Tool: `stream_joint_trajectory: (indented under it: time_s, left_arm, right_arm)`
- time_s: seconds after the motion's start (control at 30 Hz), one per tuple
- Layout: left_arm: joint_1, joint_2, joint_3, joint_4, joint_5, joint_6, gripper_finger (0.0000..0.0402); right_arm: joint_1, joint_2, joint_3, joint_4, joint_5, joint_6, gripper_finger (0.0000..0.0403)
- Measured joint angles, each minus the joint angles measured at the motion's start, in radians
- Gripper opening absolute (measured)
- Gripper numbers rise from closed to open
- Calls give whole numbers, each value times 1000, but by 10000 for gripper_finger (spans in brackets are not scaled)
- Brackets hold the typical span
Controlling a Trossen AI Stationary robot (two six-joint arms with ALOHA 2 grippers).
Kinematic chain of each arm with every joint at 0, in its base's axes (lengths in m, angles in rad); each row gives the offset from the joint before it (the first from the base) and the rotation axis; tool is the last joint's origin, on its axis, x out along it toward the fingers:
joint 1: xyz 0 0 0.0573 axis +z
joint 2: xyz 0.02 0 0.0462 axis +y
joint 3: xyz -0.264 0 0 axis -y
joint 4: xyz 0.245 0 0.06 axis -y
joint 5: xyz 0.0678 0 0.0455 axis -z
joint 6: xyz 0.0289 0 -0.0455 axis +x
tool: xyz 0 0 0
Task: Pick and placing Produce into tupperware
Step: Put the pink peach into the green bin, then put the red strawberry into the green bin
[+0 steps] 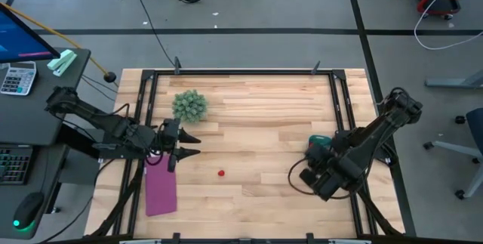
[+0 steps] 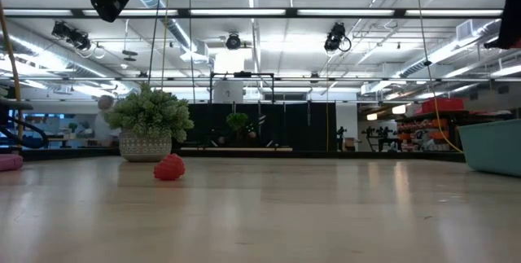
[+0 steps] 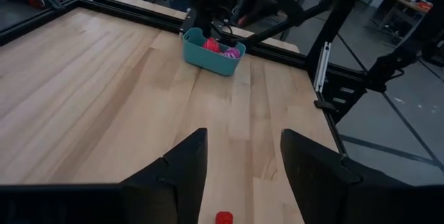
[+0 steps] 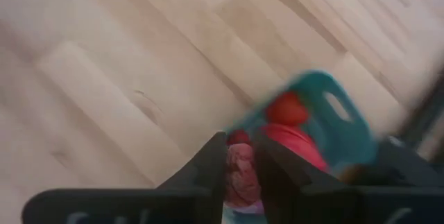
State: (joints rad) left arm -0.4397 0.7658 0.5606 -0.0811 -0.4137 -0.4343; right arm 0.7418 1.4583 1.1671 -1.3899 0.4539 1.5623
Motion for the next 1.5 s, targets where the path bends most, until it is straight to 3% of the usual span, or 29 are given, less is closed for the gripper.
stream_joint_trajectory:
  time_s: [0.37,0.7,1.07,1.23,1.5]
  left_arm:
    - [0,0,0,0,0,0,189]
    - [0,0,0,-1,0,0,184]
    - [0,8,0,0,0,-8,182]
    - [-4,90,0,6,0,-70,181]
    - [-27,335,0,76,0,-154,172]
  right_arm:
    - [0,8,-78,-39,-64,59,114]
    - [0,8,-246,169,-117,17,166]
    - [0,8,-223,175,-115,-41,238]
    - [0,8,-185,176,-62,-48,245]
    - [0,8,-124,220,89,-70,242]
